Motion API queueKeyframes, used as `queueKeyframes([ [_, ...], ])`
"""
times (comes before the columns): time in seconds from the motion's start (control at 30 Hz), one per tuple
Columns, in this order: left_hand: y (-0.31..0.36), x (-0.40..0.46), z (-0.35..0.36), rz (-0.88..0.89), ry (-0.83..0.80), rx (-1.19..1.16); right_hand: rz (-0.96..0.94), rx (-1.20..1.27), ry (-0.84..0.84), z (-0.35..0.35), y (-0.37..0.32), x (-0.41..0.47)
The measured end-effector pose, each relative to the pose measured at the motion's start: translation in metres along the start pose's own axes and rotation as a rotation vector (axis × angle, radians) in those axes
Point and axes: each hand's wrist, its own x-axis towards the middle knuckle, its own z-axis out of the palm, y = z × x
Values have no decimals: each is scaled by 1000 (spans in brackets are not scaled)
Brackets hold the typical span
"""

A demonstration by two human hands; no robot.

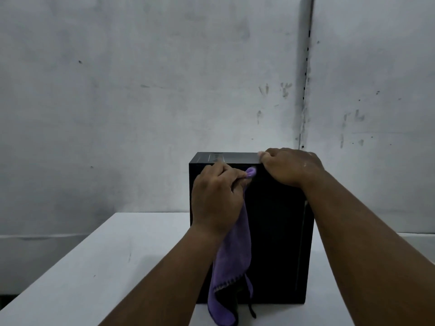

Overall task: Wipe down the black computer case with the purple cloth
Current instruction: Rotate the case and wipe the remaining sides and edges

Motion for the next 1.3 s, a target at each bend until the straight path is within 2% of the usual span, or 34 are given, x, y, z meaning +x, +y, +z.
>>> queueKeyframes([
  [0.13, 0, 1, -2, 6, 23, 30, 3, -5, 3, 1, 0, 1],
  [0.3, 0, 9, 0, -70, 52, 12, 4, -6, -4, 1, 1, 1],
  [0.47, 9, -5, 8, 36, -22, -6, 6, -11, -10, 1, 0, 1],
  [0.57, 7, -2, 9, 67, -1, 34, 9, 6, -13, -1, 0, -1],
  [0.7, 4, 6, 7, -32, 81, 19, -1, 19, -4, -1, 0, -3],
  [0.87, 11, 1, 11, -59, 18, 12, -16, 22, 36, 1, 1, -3],
  [0.97, 14, 1, 10, -96, 7, -17, -71, 55, 103, 7, 5, -7],
  [1.03, 17, 3, 8, -131, 7, -42, -127, 108, 209, 15, 6, -13],
  [1.13, 20, 4, 7, -167, 0, -37, -211, 276, 386, 33, -1, -30],
  [1.3, 24, 8, 2, -283, -51, -153, -336, 606, 474, 50, -13, -59],
])
